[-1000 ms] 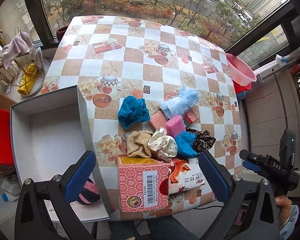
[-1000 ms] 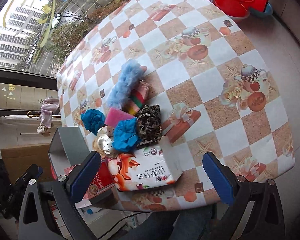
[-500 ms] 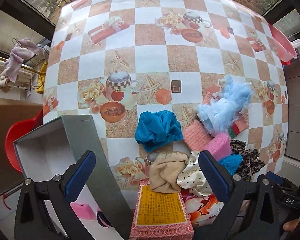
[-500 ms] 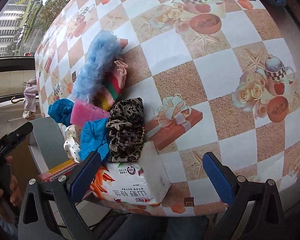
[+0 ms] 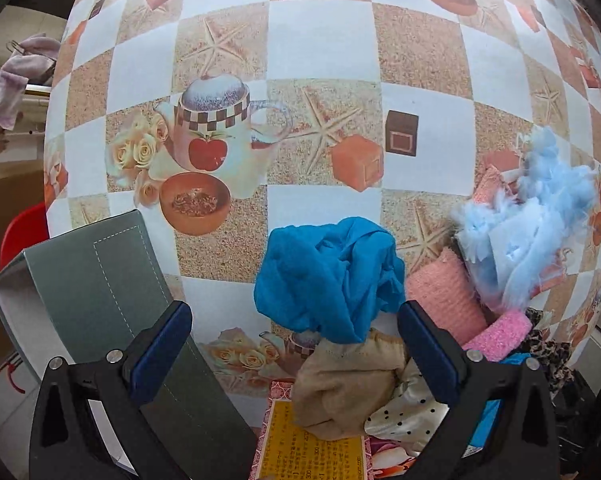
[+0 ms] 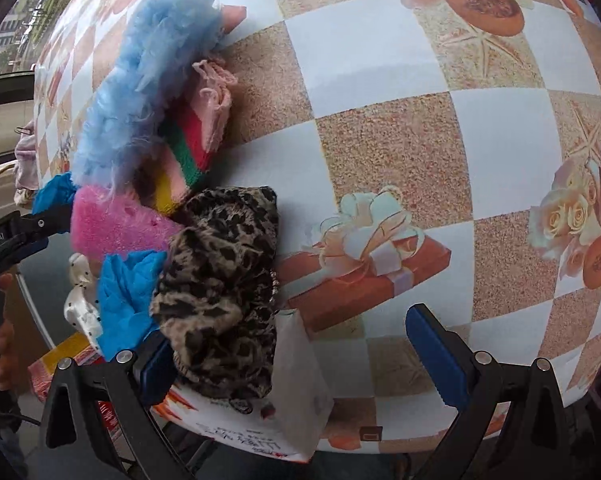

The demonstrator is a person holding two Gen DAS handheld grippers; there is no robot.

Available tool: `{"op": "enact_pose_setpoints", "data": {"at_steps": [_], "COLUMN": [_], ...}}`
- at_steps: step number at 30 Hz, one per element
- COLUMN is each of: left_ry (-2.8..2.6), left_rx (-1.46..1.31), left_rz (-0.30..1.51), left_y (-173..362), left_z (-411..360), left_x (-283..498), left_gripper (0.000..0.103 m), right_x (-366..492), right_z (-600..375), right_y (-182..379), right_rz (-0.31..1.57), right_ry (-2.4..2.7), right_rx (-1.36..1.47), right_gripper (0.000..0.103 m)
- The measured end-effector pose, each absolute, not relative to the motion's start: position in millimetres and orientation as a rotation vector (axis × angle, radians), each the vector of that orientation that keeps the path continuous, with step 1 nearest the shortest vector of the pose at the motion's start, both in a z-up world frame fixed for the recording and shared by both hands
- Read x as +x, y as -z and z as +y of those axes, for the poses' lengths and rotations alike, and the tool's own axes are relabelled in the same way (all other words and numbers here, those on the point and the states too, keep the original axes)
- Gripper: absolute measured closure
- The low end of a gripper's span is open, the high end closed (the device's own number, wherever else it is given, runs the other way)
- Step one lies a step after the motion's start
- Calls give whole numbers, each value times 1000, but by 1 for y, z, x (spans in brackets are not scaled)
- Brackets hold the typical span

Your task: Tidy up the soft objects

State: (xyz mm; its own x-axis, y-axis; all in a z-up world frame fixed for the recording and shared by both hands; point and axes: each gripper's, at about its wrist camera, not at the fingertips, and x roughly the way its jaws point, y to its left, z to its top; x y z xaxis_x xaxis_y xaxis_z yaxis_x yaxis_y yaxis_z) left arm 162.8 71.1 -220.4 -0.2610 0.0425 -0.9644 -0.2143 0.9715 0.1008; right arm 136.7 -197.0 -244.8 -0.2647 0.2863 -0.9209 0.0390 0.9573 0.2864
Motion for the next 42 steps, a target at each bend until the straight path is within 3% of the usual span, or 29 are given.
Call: {"op": "enact_pose_setpoints", "data": {"at_steps": [6, 11, 26, 38, 40, 42], "left_ry": [-254, -245, -266, -236, -239, -226], "left_rx": [-136, -148, -148, -287, -242, -170], "left_rz": [1831, 1827, 1860, 1886, 1869, 1831], "left_y": [231, 238, 265, 279, 274, 265], "left_z": [75, 68, 59, 90, 86, 76], "left_x": [161, 163, 176, 166, 165, 172], "left_gripper": [0, 0, 0, 0, 2, 14], "right_x": [144, 141, 138, 118, 115, 119], "right_z": [-260, -309, -237, -233, -233, -223], "right_y": [244, 225, 250, 247, 249, 249], "right_rz": [1745, 1661, 1654, 1626, 1648, 1648], "right_ry": [2, -33, -111, -110, -111, -108], "right_rx": [165, 345, -56, -59, -59, -52], "right_gripper": [0, 0, 0, 0, 0, 0]}}
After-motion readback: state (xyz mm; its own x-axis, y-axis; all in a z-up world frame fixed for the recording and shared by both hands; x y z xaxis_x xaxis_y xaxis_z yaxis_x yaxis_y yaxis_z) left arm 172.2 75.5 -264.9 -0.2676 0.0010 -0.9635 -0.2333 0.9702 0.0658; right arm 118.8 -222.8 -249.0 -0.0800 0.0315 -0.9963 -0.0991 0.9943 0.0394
